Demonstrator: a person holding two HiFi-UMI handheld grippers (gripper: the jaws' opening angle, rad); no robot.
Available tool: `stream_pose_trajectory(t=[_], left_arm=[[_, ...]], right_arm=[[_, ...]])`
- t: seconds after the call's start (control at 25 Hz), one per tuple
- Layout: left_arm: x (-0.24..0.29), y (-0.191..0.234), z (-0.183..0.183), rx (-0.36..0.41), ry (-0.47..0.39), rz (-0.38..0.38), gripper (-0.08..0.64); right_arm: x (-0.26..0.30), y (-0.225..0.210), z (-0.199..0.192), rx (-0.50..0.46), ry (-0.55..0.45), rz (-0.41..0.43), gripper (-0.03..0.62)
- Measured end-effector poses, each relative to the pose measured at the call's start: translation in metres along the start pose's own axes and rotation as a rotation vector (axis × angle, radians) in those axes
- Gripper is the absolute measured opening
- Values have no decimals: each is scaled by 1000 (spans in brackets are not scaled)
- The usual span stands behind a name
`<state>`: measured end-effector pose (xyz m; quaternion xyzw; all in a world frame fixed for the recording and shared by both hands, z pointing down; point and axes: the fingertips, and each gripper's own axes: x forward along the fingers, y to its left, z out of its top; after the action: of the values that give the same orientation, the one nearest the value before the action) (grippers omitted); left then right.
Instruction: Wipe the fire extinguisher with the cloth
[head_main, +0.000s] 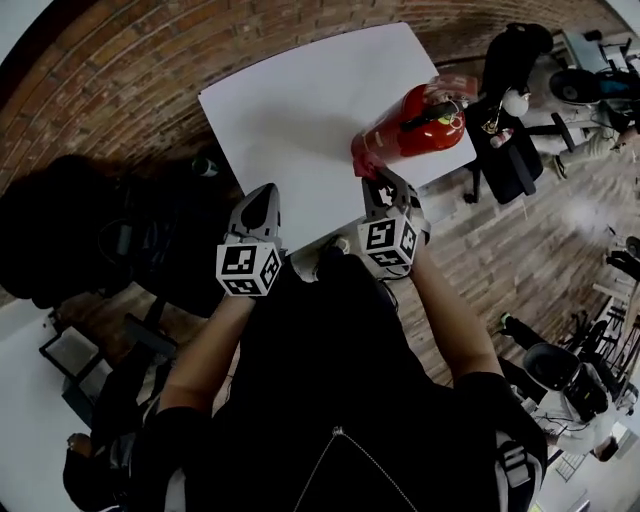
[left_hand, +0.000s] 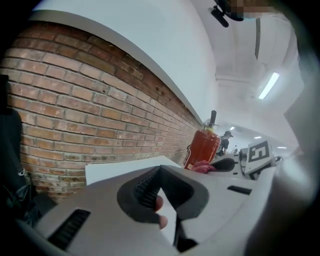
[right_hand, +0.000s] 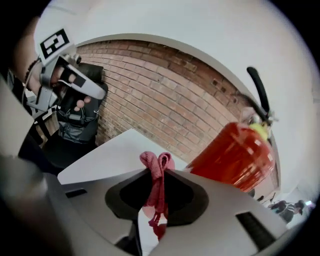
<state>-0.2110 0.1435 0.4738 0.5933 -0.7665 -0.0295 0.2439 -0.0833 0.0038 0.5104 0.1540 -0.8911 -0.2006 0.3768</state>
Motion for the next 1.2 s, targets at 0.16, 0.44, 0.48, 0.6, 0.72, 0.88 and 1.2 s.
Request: stream_pose_trajectory(t=[0.16, 0.44, 0.48, 0.6, 0.72, 0.88, 1.2], left_arm=[[12, 13, 17, 14, 6, -72, 28], [23, 19, 28, 27, 27, -181, 28], [23, 19, 30, 30, 29, -194, 28], [23, 26, 32, 37, 34, -220, 28], [23, 37, 30, 35, 41, -222, 28], [19, 49, 27, 24, 51, -220, 28], [10, 68, 15, 1, 74, -190, 28]], right_arm=[[-33, -28, 43, -37, -13, -115, 87], [-64, -66, 75, -106, 32, -296, 87], [-65, -70, 76, -115, 41, -314, 87], [-66, -78, 79, -141, 71, -359, 87], [-60, -81, 75, -166, 114, -378, 87], [-48, -79, 60, -164, 170, -368, 87], [-23, -69, 47, -148, 206, -323, 87]])
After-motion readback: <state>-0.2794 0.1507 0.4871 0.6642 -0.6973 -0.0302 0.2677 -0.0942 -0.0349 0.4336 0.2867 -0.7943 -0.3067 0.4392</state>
